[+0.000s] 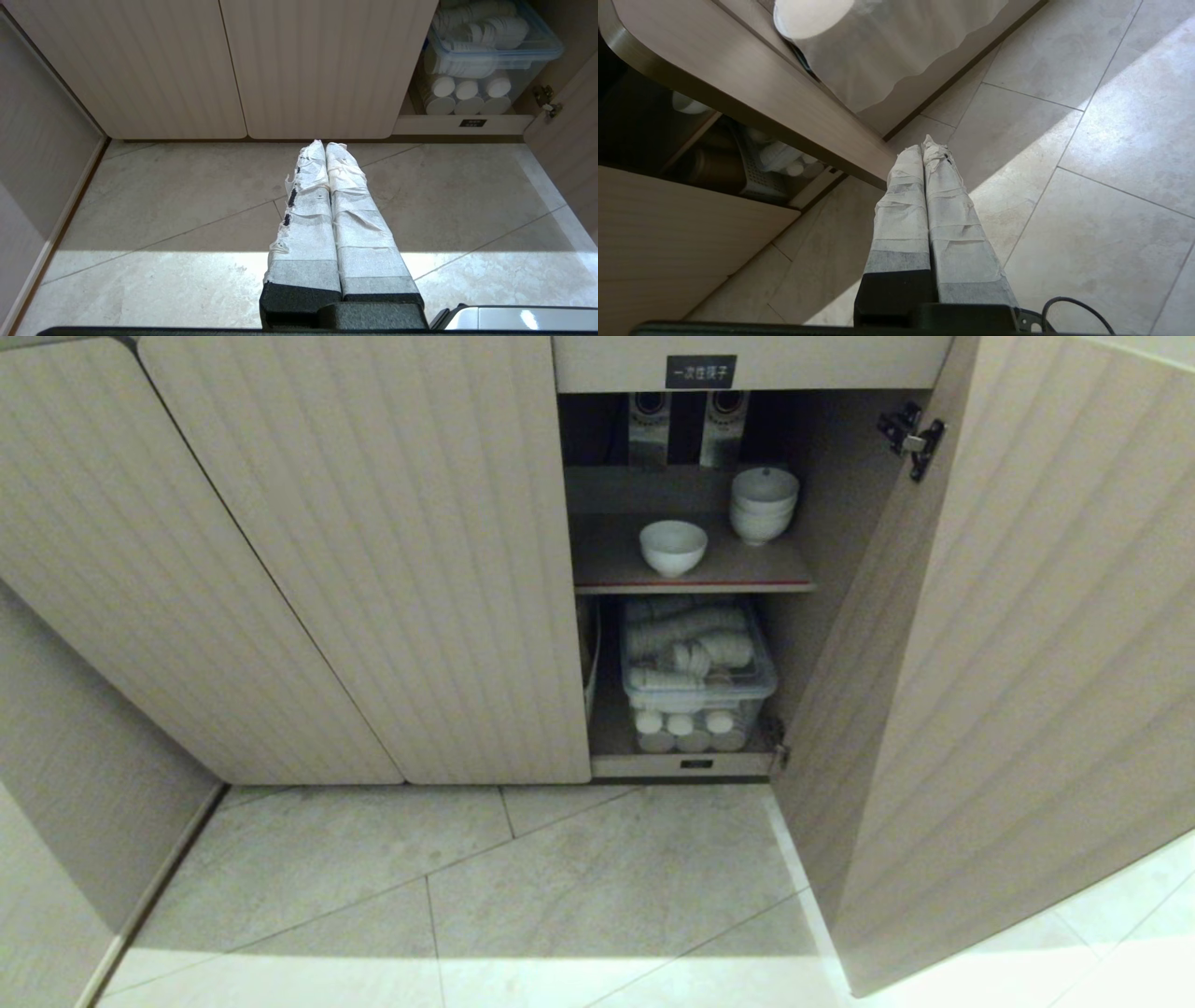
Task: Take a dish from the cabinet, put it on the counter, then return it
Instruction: Close the cabinet door
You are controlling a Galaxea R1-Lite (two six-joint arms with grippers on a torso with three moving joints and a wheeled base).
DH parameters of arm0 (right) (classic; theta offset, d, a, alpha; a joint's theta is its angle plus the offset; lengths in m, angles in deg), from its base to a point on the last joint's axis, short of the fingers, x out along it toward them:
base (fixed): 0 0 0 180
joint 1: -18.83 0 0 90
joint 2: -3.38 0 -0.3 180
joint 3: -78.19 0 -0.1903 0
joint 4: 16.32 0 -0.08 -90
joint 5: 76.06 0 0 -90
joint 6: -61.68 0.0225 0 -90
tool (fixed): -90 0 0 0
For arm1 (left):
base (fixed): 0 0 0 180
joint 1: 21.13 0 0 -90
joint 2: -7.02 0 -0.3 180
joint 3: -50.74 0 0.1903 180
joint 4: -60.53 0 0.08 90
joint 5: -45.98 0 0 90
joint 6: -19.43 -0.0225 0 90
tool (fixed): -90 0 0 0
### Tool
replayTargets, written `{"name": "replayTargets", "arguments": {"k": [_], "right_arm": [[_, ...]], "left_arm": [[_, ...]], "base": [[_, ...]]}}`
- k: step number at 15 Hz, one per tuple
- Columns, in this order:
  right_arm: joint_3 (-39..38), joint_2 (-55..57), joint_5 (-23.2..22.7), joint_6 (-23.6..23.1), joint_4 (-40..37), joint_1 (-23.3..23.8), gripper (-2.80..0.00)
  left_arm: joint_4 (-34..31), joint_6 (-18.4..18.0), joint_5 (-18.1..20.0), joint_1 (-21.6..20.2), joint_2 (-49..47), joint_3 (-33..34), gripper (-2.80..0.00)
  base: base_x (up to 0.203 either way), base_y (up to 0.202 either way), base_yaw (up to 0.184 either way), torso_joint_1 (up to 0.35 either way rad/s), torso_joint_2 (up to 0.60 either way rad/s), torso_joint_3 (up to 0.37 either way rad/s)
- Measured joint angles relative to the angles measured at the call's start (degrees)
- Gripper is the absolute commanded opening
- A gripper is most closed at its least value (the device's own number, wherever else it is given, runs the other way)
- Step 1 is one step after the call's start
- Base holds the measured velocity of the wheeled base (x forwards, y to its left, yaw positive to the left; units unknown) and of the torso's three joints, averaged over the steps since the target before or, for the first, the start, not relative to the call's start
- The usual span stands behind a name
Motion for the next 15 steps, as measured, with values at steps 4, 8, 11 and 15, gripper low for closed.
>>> {"name": "replayTargets", "arguments": {"k": [4,8,11,15], "right_arm": [[-6.0,-3.6,0.1,-5.8,1.0,-1.3,-2.80],[-15.2,-5.2,0.3,-8.7,7.4,-6.9,-2.80],[-19.6,-6.0,0.5,-14.4,11.7,-11.6,-2.80],[-25.3,-6.6,0.6,-24.3,23.5,-15.4,-2.80]], "left_arm": [[0.0,0.0,0.0,0.0,0.0,0.0,-2.80],[0.0,0.0,0.0,0.0,0.0,0.0,-2.80],[0.0,0.0,0.0,0.0,0.0,0.0,-2.80],[0.0,0.0,0.0,0.0,0.0,0.0,-2.80]], "base": [[0.000,0.000,0.000,0.000,0.00,0.000],[0.000,0.000,0.000,0.000,0.00,0.000],[0.000,0.000,0.000,0.000,0.00,0.000],[0.000,0.000,0.000,0.000,0.00,0.000]]}}
